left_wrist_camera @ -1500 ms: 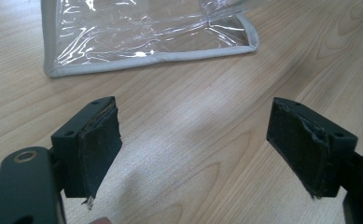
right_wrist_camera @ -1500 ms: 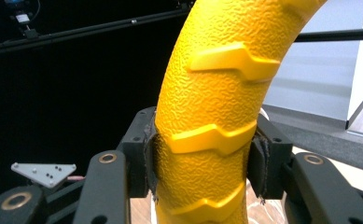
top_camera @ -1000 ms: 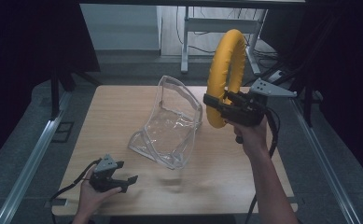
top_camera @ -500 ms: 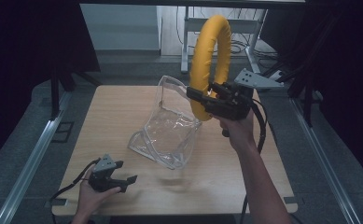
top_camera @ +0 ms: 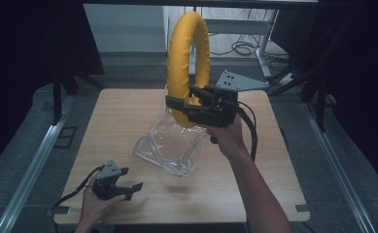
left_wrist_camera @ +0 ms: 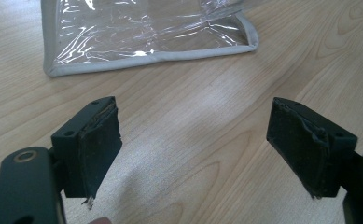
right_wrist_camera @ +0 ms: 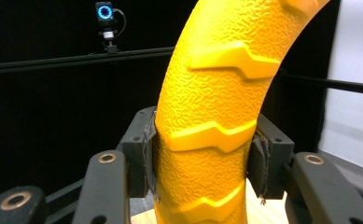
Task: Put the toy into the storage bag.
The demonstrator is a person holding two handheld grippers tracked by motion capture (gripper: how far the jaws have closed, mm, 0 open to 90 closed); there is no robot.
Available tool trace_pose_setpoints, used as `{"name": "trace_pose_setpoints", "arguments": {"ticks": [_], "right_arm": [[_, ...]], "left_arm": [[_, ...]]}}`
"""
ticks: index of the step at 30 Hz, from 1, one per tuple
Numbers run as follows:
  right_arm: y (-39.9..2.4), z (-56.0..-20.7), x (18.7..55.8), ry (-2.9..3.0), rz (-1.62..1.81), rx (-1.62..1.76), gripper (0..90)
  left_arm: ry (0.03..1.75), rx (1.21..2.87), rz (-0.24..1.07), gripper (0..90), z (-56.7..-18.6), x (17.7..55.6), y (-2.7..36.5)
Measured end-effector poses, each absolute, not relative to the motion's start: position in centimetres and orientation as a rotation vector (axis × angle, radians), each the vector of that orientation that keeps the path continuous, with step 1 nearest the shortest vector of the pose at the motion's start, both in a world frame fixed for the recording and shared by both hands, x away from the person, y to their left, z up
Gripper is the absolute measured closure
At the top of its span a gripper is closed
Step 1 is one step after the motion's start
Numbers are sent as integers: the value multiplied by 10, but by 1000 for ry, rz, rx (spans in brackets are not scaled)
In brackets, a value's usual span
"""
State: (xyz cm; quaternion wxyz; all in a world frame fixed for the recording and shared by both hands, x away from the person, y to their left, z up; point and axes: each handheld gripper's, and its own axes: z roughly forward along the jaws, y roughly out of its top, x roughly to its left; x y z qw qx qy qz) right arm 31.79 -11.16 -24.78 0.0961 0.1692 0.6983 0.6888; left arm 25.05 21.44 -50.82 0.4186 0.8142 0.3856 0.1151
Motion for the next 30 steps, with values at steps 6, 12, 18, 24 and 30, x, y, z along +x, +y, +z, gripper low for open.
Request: {"name": "trace_pose_setpoints", "arguments": {"ticks": [6, 12, 18, 24, 30], "right_arm": [[-98, -258, 321, 2110, 2061, 496, 509], [-86, -266, 323, 2146, 2074, 490, 509], [-79, -273, 323, 2175, 2097, 465, 508], [-76, -281, 324, 2206, 2102, 465, 508], [-77, -289, 327, 2225, 2098, 489, 508]], "left_arm": [[965, 2045, 289, 173, -508, 250, 214], [966, 2046, 287, 174, -509, 250, 214], [965, 2051, 289, 174, -509, 250, 214], [965, 2052, 288, 174, -509, 250, 213], [965, 2058, 288, 174, -510, 250, 213]]}}
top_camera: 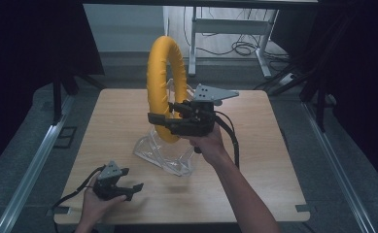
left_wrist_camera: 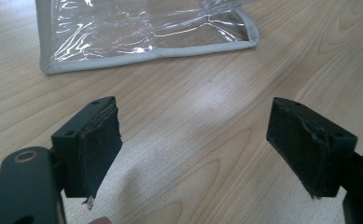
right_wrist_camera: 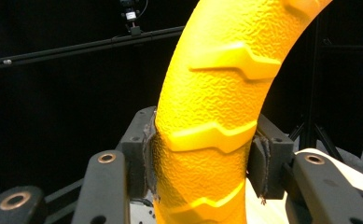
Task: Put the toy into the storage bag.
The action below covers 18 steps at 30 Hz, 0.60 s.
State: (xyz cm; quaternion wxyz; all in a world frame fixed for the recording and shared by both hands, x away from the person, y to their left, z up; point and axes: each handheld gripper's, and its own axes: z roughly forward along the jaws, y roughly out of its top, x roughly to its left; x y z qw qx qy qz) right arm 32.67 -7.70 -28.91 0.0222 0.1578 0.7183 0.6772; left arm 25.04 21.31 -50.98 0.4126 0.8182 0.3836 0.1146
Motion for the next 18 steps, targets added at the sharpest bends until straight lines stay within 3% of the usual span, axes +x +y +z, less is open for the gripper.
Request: {"name": "trace_pose_setpoints", "arguments": {"ticks": [18], "right_arm": [[-78, -317, 332, 2298, 2084, 545, 507]], "left_arm": [[967, 2057, 286, 174, -511, 251, 211]]}}
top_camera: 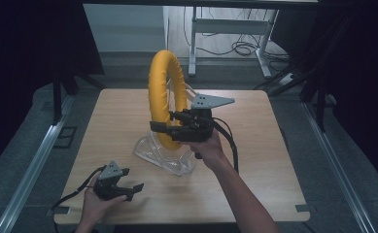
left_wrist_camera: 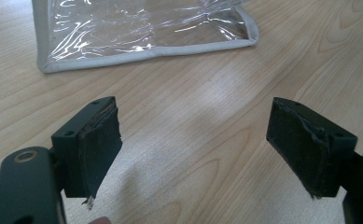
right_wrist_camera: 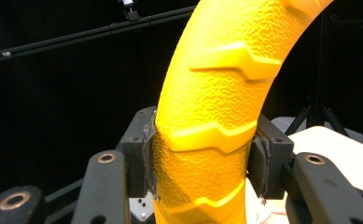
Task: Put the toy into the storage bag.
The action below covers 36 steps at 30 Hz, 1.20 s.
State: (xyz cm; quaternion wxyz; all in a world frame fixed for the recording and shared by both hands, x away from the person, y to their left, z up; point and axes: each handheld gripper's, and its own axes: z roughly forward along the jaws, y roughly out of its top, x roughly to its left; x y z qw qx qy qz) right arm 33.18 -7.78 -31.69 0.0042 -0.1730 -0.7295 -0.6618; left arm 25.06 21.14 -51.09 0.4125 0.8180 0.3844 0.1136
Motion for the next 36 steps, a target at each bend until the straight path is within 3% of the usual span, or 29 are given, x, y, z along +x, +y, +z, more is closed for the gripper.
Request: {"name": "trace_pose_setpoints", "arguments": {"ticks": [36], "right_arm": [[-78, -388, 354, -2405, -1850, -639, 477]], "left_arm": [[954, 2074, 285, 174, -512, 251, 208]]}}
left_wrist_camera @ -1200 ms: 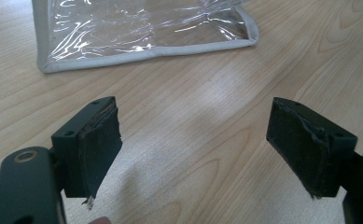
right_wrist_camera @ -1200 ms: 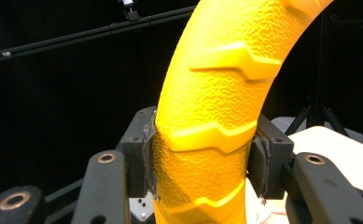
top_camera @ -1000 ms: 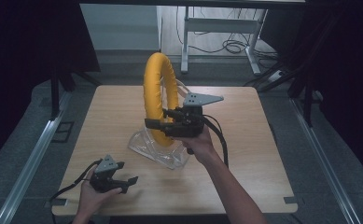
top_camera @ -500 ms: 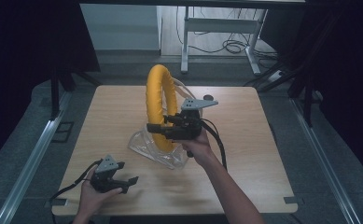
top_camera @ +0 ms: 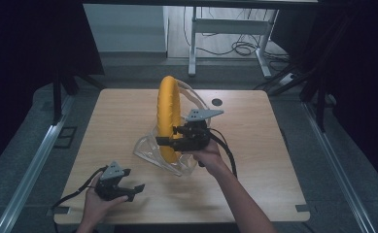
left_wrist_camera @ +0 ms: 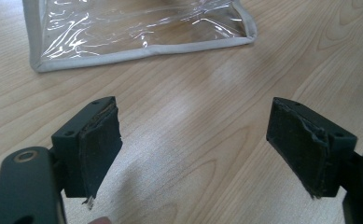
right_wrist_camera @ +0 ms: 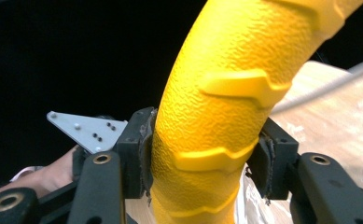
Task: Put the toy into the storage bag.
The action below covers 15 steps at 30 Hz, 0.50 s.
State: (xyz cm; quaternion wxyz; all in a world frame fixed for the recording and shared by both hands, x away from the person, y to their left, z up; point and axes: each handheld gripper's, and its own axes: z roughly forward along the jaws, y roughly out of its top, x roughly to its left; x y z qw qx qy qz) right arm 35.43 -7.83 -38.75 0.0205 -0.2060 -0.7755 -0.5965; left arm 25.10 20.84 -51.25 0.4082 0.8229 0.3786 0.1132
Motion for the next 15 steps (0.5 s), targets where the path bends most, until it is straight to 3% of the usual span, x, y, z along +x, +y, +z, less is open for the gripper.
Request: {"name": "trace_pose_setpoints", "arguments": {"ticks": [9, 15], "right_arm": [[-82, -395, 354, -2428, -1857, -667, 444], [-81, -394, 351, -2485, -1851, -680, 345]], "left_arm": [[950, 2078, 284, 174, -513, 251, 207], [947, 2080, 285, 174, -513, 251, 207]]}}
